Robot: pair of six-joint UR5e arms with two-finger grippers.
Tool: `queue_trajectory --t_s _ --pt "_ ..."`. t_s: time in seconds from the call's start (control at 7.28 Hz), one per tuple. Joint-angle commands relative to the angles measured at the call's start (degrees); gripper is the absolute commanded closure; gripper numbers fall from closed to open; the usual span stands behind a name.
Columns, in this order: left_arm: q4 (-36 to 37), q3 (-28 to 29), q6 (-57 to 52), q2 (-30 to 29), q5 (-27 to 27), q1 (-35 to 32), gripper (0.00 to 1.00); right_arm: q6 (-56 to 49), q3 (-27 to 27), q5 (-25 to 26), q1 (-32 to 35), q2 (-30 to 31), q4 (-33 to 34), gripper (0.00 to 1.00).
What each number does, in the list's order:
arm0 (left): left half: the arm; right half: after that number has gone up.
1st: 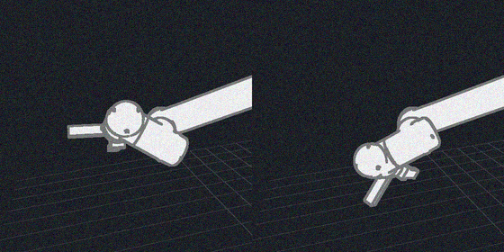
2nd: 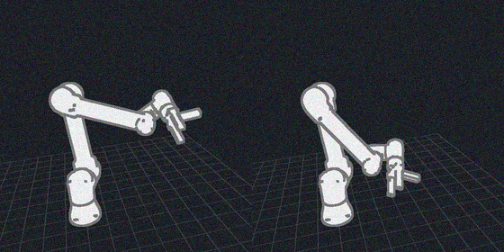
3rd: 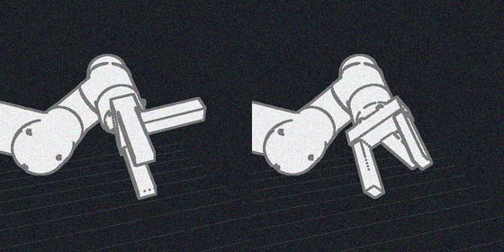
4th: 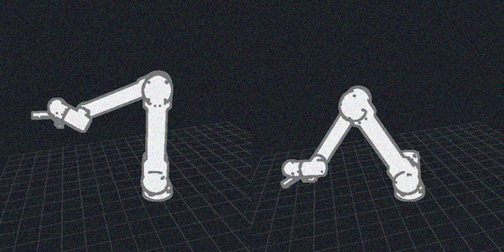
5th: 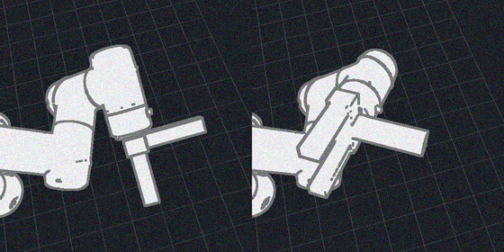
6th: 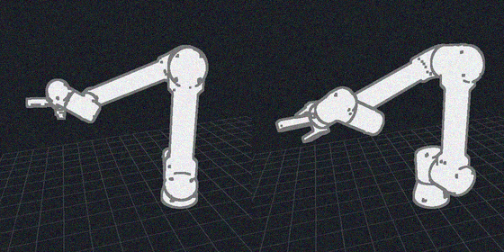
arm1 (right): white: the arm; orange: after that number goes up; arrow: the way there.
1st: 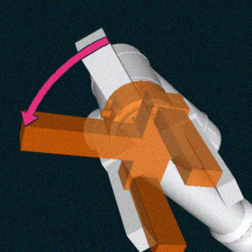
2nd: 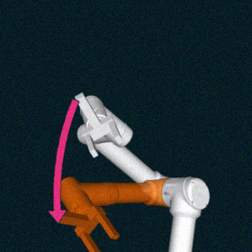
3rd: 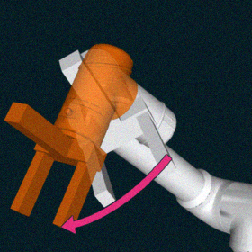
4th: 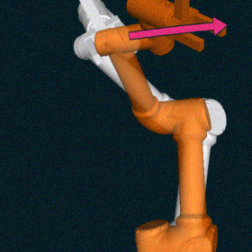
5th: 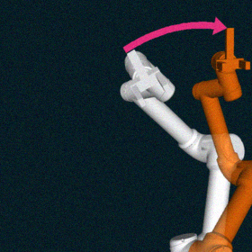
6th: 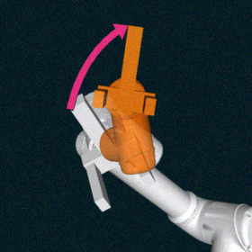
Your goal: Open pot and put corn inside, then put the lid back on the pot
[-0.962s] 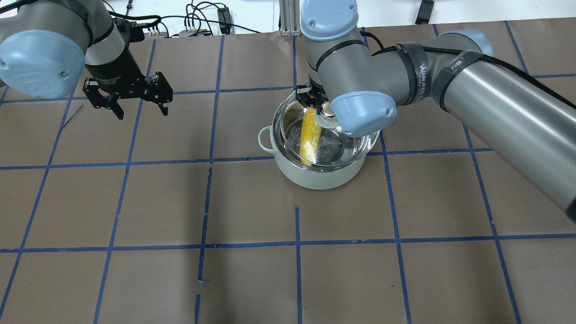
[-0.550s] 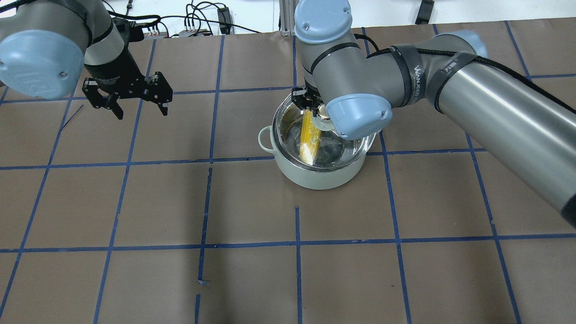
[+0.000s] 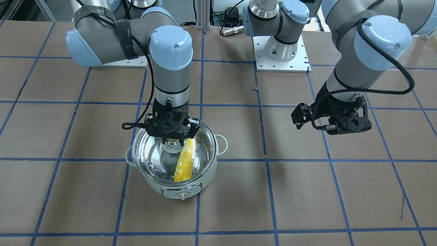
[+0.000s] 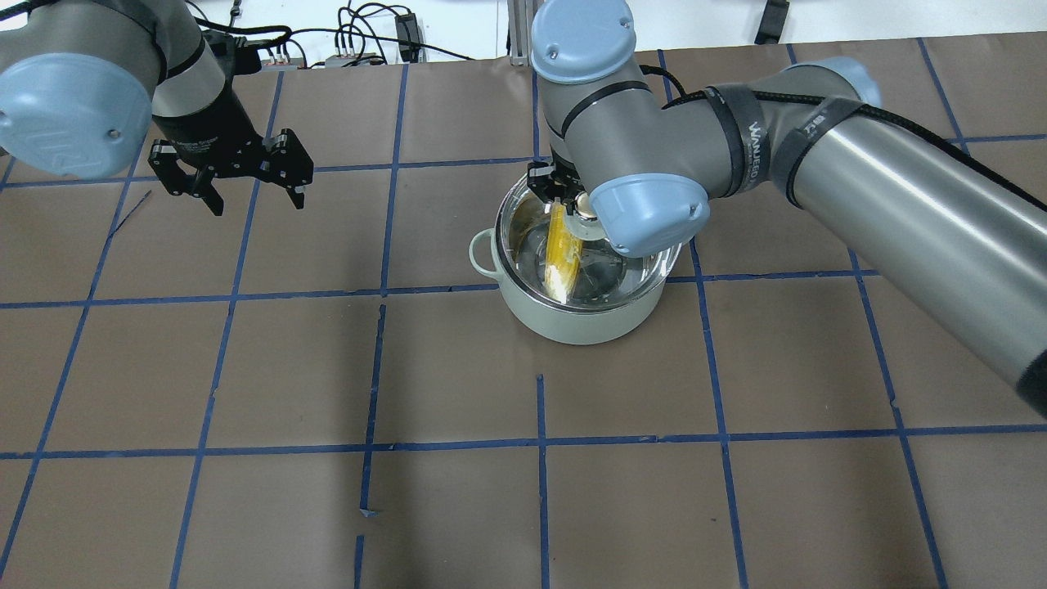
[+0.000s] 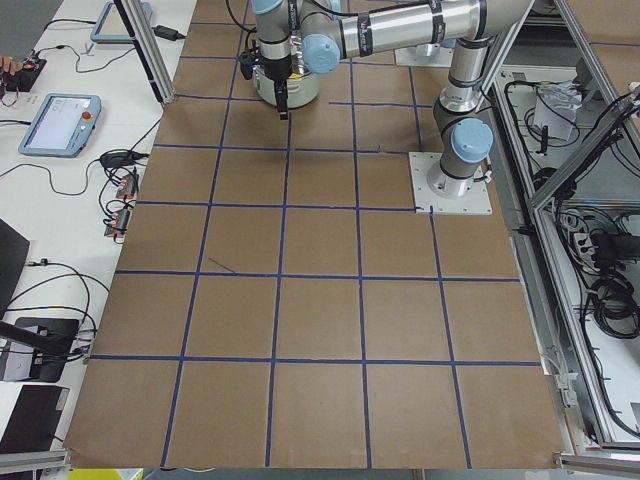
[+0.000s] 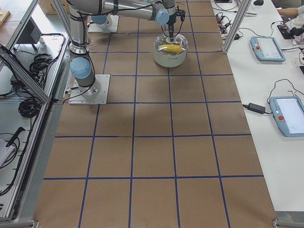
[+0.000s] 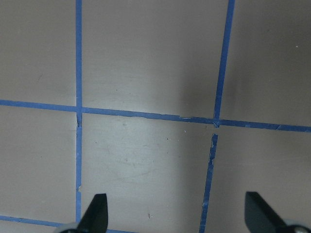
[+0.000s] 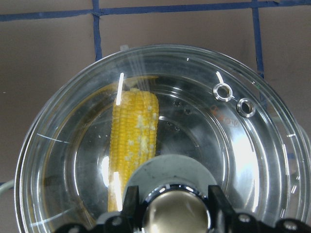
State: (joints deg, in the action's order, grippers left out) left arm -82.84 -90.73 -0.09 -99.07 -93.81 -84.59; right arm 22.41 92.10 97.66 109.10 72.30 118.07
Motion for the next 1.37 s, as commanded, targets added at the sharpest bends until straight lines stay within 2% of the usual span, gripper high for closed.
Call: queue_trajectory --t_s 0.0,0.14,1.24 --pt "0.1 1.1 0.0 -0.1 0.8 0.0 0.00 0.4 -0.4 -0.5 0.1 0.0 -0.1 0.73" --pt "0.1 2.6 0.2 -0.1 2.7 0.0 0.00 0.4 -0.5 -0.8 0.1 -0.1 0.0 0.73" --pt "0.0 3.2 0.0 0.0 2.8 0.0 0.00 0.4 -0.7 -0.9 0.0 -1.0 0.2 0.73"
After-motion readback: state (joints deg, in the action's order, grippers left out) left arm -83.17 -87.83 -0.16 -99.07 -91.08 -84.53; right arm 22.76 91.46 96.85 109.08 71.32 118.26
